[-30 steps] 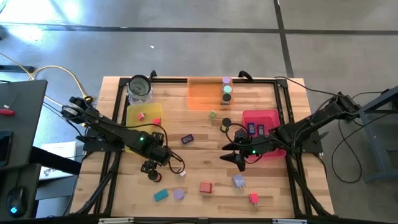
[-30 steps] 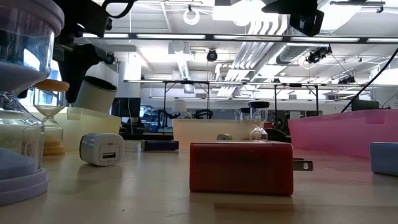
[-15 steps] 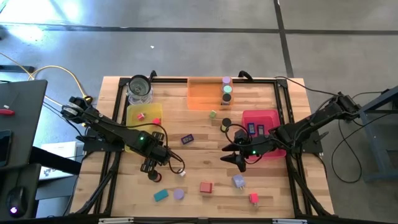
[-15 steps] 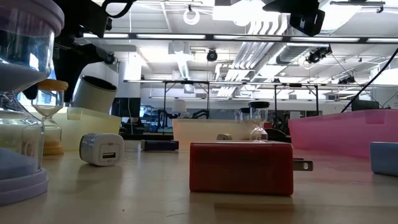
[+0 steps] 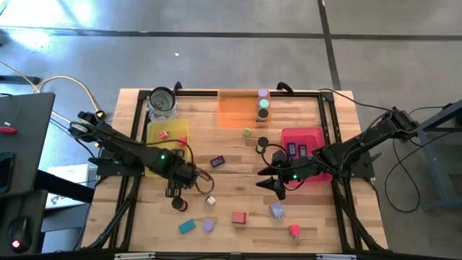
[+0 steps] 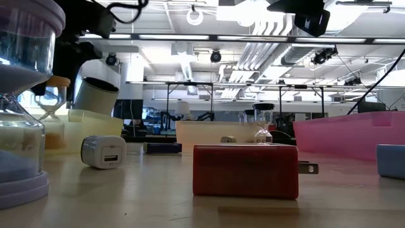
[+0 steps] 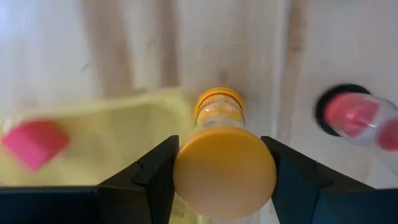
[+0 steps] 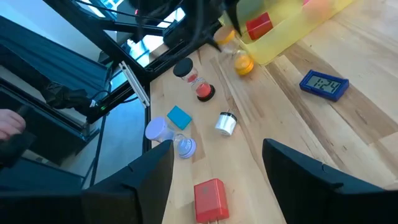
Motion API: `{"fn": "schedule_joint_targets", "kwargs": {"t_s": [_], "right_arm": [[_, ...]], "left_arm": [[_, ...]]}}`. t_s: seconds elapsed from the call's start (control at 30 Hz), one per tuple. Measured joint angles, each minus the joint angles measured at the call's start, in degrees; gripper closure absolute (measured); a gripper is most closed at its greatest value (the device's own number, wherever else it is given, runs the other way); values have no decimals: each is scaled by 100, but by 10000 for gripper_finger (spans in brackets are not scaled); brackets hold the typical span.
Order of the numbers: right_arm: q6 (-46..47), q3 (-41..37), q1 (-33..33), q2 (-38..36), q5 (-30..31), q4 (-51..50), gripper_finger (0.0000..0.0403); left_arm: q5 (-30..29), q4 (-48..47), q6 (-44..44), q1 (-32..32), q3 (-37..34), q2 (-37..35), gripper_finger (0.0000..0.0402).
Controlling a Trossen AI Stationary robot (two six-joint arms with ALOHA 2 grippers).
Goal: Pick & Place Office items
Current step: Put the yellow hourglass in the orange bin
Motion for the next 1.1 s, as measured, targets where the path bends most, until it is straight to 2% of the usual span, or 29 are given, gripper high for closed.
{"fn": "schedule_joint_targets", "kwargs": {"t_s": [0.2,0.27,0.53,0.83,1.03,1.1], "right_arm": [[-299,0,-182,-32,-129,-22,168],[-420,0,-309,-97,-318,-60,168],[-1073,7,-883,-690,-928,-266,168],[-1811,7,-1340,-1531,-1026,-664,168],[-2066,4,-1542,-1804,-1069,-1074,168],[-2069,4,-1593,-1800,-1071,-1163,168]], "left_arm": [[424,-650,-749,503,389,-173,209],[604,-796,-796,679,651,-206,209],[620,-1131,-781,1177,2000,-239,209],[-307,-1206,-581,2007,3282,-162,209],[-622,-885,-287,2877,3761,95,209],[-473,-677,-285,3204,3897,202,209]]}}
